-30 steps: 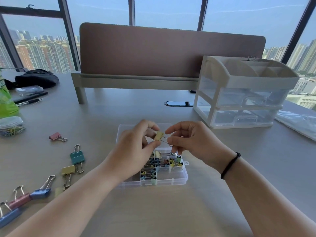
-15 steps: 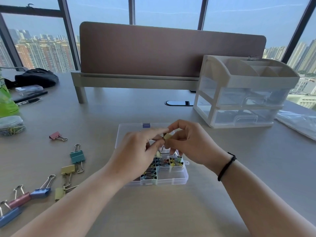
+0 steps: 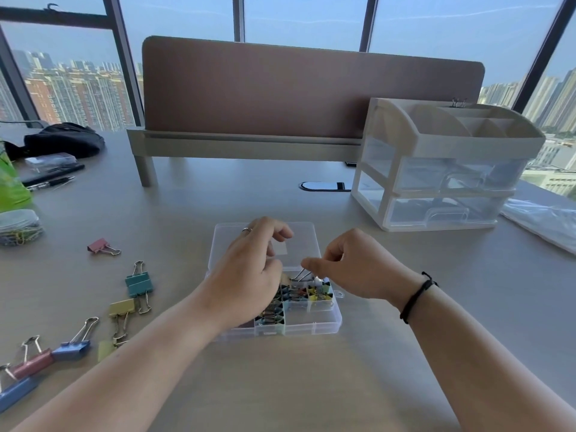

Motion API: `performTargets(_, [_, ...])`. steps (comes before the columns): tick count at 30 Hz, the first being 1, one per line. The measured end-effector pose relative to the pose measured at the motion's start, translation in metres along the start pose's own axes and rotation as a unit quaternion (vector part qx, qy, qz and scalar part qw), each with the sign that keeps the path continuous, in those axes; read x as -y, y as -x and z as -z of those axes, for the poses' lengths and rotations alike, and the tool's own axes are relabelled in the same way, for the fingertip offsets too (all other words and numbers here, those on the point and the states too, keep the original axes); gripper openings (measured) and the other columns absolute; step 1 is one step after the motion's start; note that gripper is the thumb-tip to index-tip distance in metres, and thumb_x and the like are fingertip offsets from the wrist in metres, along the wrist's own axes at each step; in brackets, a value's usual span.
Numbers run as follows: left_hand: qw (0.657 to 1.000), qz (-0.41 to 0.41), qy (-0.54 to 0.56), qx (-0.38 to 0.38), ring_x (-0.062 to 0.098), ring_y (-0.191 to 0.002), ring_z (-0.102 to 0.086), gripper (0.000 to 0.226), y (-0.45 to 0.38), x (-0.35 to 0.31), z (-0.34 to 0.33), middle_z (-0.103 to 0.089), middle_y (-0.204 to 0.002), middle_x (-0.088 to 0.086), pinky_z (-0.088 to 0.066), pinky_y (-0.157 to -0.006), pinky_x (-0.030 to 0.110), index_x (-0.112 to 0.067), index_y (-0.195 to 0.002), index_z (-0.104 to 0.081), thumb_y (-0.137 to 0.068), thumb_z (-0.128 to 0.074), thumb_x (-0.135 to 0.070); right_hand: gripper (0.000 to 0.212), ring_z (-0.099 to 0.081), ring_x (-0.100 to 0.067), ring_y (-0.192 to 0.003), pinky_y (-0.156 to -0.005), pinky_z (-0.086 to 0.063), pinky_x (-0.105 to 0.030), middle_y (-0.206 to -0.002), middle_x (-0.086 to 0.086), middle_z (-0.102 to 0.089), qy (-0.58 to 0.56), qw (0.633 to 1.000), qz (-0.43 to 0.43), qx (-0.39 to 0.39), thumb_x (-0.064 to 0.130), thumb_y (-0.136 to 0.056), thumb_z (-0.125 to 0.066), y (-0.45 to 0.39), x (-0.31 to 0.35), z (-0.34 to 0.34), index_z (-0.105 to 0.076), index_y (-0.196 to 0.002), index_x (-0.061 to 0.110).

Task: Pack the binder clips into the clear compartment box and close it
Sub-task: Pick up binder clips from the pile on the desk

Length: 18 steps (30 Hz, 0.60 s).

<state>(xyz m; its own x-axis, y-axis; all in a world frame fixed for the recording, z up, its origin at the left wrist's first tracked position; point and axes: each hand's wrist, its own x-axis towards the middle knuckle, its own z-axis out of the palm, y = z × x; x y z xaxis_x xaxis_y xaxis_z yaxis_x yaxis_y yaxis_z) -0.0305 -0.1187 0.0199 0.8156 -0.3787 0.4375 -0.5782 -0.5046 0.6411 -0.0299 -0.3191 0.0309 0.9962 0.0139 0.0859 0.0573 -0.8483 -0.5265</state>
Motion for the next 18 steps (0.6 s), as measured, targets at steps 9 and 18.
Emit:
performTargets(9, [0.999, 0.032, 0.035, -0.020, 0.001, -0.091, -0.052, 0.040, -0.002, 0.006, 0.001, -0.047, -0.102, -0.014, -0.040, -0.073, 0.004, -0.026, -0.102, -0.049, -0.093, -0.039, 0.011, 0.066, -0.034, -0.015, -0.043, -0.047, -0.039, -0.033, -0.045, 0.003, -0.034, 0.066, 0.990, 0.050, -0.114, 0.066, -0.081, -0.059, 0.006, 0.006, 0.008, -0.032, -0.047, 0.016])
performTargets(18, [1.000, -0.020, -0.019, 0.000, 0.010, -0.077, -0.065, 0.016, -0.001, 0.013, -0.007, -0.070, -0.087, -0.007, -0.054, -0.072, 0.036, -0.025, -0.100, -0.063, -0.094, -0.064, -0.011, 0.023, -0.057, 0.000, -0.057, -0.053, -0.042, -0.015, -0.066, 0.009, -0.067, -0.001, 0.998, 0.058, -0.011, 0.042, -0.078, -0.078, 0.004, 0.001, 0.007, -0.068, -0.069, 0.023])
